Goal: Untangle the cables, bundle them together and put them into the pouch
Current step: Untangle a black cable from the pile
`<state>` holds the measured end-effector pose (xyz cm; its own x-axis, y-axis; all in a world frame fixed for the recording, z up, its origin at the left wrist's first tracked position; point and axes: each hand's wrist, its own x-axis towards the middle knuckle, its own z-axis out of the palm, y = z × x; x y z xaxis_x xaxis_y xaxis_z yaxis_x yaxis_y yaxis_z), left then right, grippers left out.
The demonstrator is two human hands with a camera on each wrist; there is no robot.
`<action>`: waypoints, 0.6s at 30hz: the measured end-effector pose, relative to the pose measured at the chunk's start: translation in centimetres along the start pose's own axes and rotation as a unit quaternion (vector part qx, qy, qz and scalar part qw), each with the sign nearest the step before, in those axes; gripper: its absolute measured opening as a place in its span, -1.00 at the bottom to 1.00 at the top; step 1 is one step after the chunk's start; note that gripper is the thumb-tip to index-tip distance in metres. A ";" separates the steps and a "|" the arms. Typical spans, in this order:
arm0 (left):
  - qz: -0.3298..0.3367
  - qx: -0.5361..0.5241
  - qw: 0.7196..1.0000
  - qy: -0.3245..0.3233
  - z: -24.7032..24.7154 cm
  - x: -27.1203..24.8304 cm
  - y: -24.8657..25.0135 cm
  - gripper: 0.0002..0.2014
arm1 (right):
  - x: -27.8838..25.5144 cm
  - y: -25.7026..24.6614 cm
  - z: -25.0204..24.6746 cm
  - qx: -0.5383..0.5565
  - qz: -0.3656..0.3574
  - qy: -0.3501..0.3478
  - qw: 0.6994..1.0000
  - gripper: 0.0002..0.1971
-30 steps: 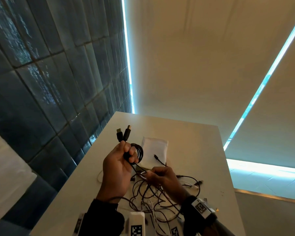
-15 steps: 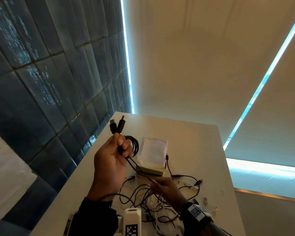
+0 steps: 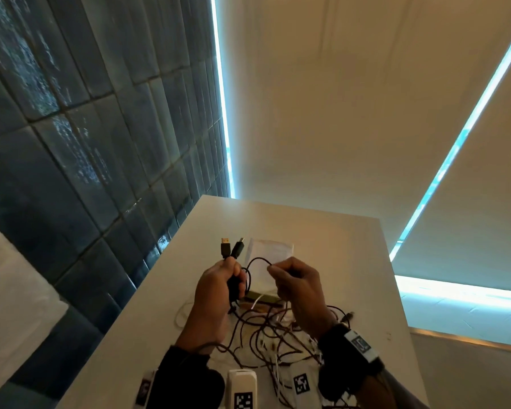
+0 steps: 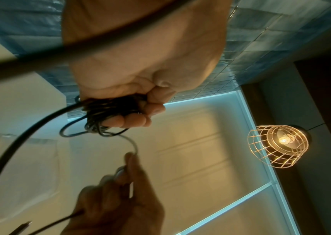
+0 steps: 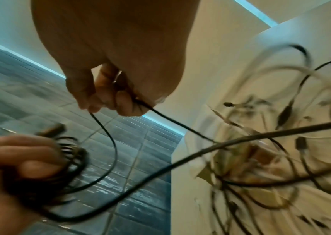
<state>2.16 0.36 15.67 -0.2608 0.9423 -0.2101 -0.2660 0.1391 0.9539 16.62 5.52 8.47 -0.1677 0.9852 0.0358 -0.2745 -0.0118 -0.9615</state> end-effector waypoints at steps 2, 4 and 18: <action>-0.019 -0.017 1.000 0.007 0.4 0.1 -0.1 -0.67 | -0.2 -1.3 0.7 0.017 -0.007 -0.045 0.999 -0.90; -0.031 -0.046 0.998 0.006 0.6 0.2 -0.1 -0.66 | -0.5 -2.2 1.2 0.015 -0.009 -0.091 0.996 -0.89; 0.035 -0.246 0.965 -0.078 -0.6 -0.1 1.7 -0.75 | -1.4 1.6 -1.3 -0.031 0.056 -0.131 0.989 -0.85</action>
<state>1.20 0.35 17.15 -0.1614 0.9838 -0.0781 -0.6723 -0.0517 0.7385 17.62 4.37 6.52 -0.4365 0.8996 -0.0100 -0.1824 -0.0993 -0.9782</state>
